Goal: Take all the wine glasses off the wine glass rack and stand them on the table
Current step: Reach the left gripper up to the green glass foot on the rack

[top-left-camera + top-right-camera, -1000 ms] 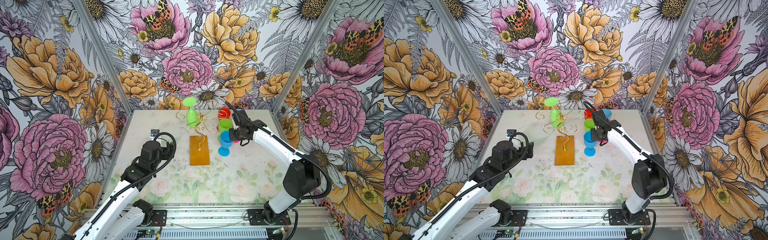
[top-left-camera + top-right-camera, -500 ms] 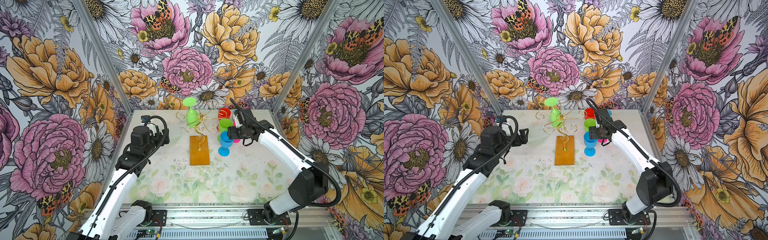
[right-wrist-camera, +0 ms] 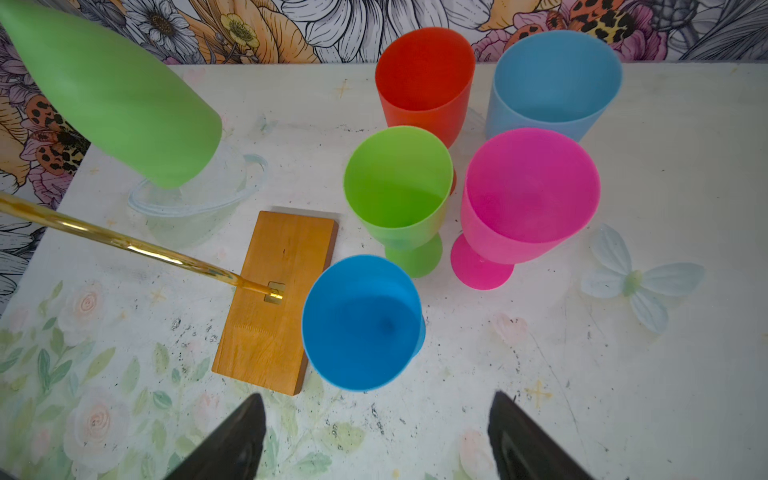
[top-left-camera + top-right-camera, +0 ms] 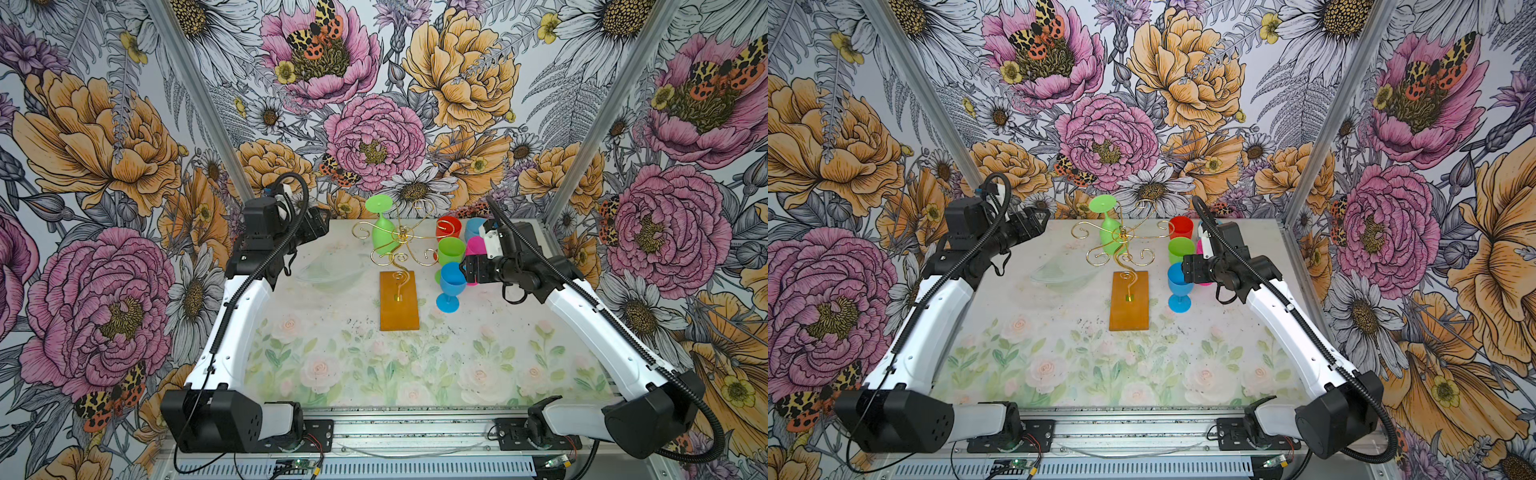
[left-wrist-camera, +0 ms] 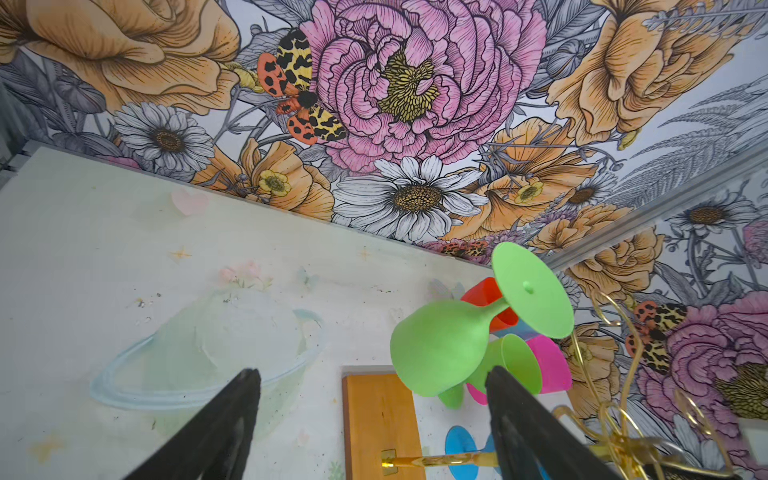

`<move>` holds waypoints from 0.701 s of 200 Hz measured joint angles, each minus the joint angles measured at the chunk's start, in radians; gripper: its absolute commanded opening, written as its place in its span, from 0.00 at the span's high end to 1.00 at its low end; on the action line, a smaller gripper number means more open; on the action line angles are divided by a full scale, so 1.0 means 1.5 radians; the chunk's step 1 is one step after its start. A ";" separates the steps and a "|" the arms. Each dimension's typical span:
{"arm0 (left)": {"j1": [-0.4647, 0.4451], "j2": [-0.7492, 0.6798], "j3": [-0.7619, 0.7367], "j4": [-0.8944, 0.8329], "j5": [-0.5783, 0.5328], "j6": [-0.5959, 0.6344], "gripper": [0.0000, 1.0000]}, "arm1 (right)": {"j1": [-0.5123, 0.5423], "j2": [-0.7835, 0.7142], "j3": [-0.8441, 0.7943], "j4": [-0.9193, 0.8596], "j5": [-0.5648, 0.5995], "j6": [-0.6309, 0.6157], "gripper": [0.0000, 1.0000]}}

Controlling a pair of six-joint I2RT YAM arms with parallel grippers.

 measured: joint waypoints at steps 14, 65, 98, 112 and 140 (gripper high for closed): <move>0.001 0.053 0.050 0.003 0.053 -0.023 0.25 | 0.000 -0.013 -0.016 0.008 -0.012 -0.003 0.16; -0.022 0.185 0.153 0.002 0.174 -0.093 0.30 | 0.000 -0.066 -0.052 0.028 -0.035 -0.004 0.16; -0.048 0.229 0.197 -0.001 0.224 -0.112 0.39 | 0.000 -0.086 -0.069 0.036 -0.035 -0.004 0.16; -0.057 0.241 0.213 -0.001 0.240 -0.121 0.44 | 0.000 -0.090 -0.074 0.038 -0.035 -0.004 0.16; -0.068 0.260 0.236 0.001 0.268 -0.132 0.48 | 0.000 -0.097 -0.087 0.042 -0.035 -0.002 0.16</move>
